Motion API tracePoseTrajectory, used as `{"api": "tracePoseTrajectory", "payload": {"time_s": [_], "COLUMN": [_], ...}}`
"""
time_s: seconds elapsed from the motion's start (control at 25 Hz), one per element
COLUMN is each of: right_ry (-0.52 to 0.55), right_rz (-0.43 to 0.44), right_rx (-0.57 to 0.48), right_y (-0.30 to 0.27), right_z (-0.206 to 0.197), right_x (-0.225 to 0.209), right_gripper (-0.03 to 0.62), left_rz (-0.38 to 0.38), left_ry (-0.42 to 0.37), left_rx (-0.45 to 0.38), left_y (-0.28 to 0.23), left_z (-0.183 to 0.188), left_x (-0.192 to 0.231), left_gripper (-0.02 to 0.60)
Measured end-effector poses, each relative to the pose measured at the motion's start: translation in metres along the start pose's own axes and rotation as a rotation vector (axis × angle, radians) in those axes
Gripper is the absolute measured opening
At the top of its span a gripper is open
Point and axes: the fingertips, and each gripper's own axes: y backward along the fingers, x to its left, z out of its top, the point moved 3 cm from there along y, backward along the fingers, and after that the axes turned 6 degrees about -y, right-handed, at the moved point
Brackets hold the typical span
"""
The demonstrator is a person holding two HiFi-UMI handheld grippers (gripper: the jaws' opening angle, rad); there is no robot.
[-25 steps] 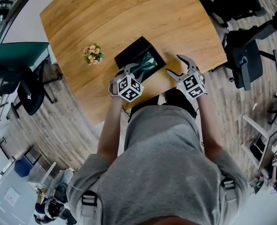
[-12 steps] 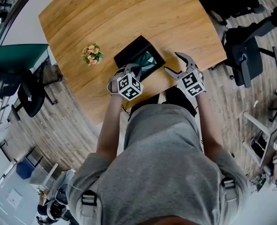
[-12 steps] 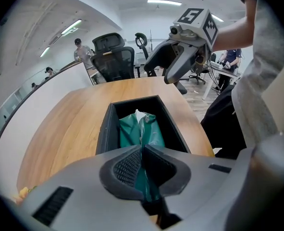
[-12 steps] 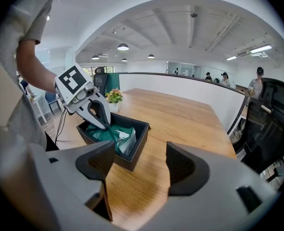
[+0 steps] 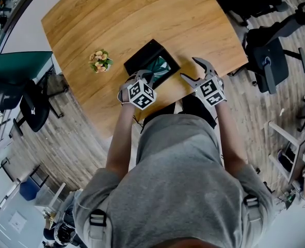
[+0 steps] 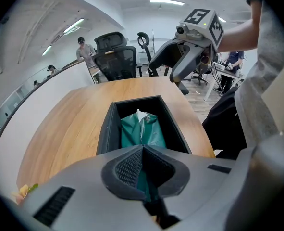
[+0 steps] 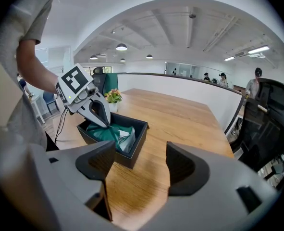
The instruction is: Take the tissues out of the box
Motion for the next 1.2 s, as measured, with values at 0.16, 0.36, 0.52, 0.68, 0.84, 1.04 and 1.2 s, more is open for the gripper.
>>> {"api": "tracePoseTrajectory", "payload": {"time_s": [0.16, 0.36, 0.52, 0.68, 0.84, 1.04, 1.2], "right_ry": [0.003, 0.05, 0.057, 0.049, 0.056, 0.066, 0.069], "right_rz": [-0.005, -0.013, -0.012, -0.012, -0.015, -0.018, -0.006], "right_rx": [-0.002, 0.006, -0.008, -0.021, -0.023, -0.029, -0.043], "right_y": [0.003, 0.008, 0.011, 0.018, 0.026, 0.031, 0.037], "right_z": [0.0, 0.002, 0.007, 0.008, 0.007, 0.011, 0.015], "right_x": [0.0, 0.003, 0.004, 0.005, 0.004, 0.003, 0.001], "right_gripper": [0.341, 0.341, 0.341, 0.339, 0.339, 0.339, 0.339], "left_rz": [0.002, 0.001, 0.001, 0.002, 0.01, 0.02, 0.036], "left_ry": [0.002, 0.013, 0.027, 0.03, 0.033, 0.042, 0.04], "left_rx": [0.0, 0.0, -0.006, -0.014, -0.008, 0.001, 0.003], "left_y": [-0.001, 0.0, 0.002, 0.006, 0.009, 0.01, 0.016], "left_z": [0.0, 0.001, 0.002, 0.003, 0.006, 0.007, 0.014], "left_x": [0.0, -0.001, -0.002, -0.005, -0.006, -0.006, -0.007], "left_gripper": [0.02, 0.02, 0.02, 0.02, 0.02, 0.02, 0.02]}}
